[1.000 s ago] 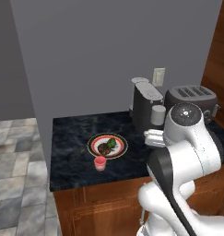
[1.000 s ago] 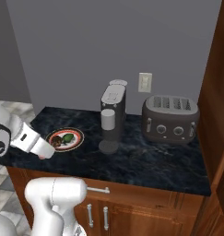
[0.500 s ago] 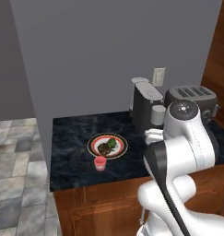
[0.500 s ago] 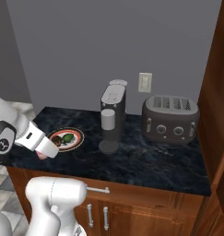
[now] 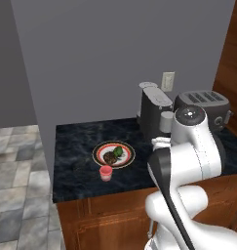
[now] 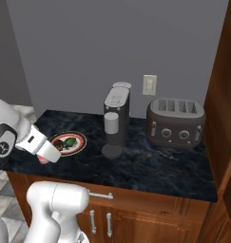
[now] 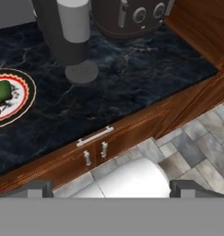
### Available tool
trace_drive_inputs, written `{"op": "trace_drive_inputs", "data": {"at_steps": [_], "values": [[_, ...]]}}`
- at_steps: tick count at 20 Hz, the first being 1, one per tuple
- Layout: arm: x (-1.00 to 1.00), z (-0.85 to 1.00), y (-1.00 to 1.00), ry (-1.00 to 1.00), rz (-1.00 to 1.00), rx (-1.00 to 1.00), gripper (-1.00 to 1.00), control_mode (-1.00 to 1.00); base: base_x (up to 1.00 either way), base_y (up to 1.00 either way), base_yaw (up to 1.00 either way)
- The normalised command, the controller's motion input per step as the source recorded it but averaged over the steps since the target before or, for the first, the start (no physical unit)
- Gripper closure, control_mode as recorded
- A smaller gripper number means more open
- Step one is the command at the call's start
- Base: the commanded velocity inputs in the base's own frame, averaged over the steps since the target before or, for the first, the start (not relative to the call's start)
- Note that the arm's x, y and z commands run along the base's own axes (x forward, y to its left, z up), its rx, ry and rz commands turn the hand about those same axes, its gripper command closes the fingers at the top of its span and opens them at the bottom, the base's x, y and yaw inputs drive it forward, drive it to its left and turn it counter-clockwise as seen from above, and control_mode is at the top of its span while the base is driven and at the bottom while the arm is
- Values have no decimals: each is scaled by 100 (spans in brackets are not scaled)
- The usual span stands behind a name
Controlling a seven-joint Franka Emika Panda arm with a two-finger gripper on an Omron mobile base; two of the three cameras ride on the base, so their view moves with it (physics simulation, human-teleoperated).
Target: Pick the avocado and bread from the counter and place them on the plate. Then pick the jam from the cabinet and place it next to the plate. Lastly close the cabinet door.
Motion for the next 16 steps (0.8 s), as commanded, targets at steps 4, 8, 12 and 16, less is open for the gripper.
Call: {"op": "trace_drive_inputs", "data": {"at_steps": [4,8,12,16], "values": [[0,-3,0,-1,0,0,-100,100,-8,0,0],[0,0,0,0,0,0,-100,100,-51,0,0],[0,0,0,0,0,0,-100,100,-63,0,0],[0,0,0,0,0,0,-100,100,-61,-3,0]]}}
